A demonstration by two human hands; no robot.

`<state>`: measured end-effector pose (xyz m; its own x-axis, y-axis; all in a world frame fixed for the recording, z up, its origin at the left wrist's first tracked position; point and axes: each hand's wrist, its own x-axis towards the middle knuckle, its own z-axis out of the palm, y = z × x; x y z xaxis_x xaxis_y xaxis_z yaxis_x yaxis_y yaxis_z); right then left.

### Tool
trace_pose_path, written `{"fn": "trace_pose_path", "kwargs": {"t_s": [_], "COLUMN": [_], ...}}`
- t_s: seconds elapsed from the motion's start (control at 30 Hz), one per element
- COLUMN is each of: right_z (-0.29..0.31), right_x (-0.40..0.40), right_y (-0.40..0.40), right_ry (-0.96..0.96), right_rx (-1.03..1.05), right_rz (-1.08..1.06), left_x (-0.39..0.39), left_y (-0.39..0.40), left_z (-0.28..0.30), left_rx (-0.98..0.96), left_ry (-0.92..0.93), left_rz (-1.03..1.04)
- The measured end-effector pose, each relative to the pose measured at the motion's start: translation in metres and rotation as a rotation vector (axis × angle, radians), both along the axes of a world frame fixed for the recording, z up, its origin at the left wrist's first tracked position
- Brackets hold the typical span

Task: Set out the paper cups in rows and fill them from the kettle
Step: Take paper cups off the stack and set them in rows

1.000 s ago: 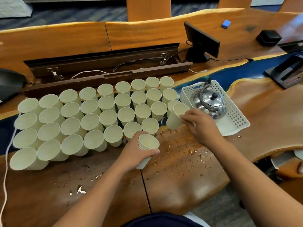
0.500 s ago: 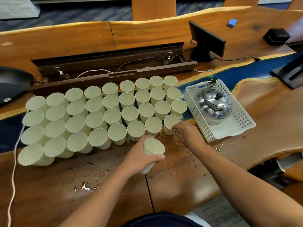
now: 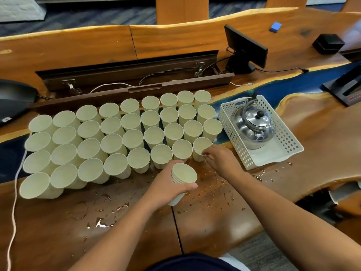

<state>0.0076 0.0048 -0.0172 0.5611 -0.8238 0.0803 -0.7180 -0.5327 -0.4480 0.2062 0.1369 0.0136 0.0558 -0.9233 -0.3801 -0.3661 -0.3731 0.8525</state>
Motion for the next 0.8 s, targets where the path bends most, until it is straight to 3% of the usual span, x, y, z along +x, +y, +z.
{"fn": "trace_pose_path", "kwargs": {"t_s": [0.2,0.43,0.6,0.8], "right_z": [0.004,0.062,0.076,0.08], "right_x": [-0.003,-0.001,0.004,0.006], "right_y": [0.001,0.026,0.048,0.045], "right_ry": [-0.004,-0.251,-0.154,-0.103], "right_rx": [0.026,0.007,0.251,0.178], "right_rz": [0.021,0.184,0.434,0.417], "left_x": [0.0,0.01,0.01,0.003], "left_y": [-0.002,-0.01,-0.02,-0.016], "left_z": [0.002,0.002,0.011,0.019], "left_rx": [-0.009,-0.045,-0.056,-0.05], "left_ry": [0.005,0.063,0.101,0.171], "left_rz": [-0.008,0.095,0.071,0.027]}}
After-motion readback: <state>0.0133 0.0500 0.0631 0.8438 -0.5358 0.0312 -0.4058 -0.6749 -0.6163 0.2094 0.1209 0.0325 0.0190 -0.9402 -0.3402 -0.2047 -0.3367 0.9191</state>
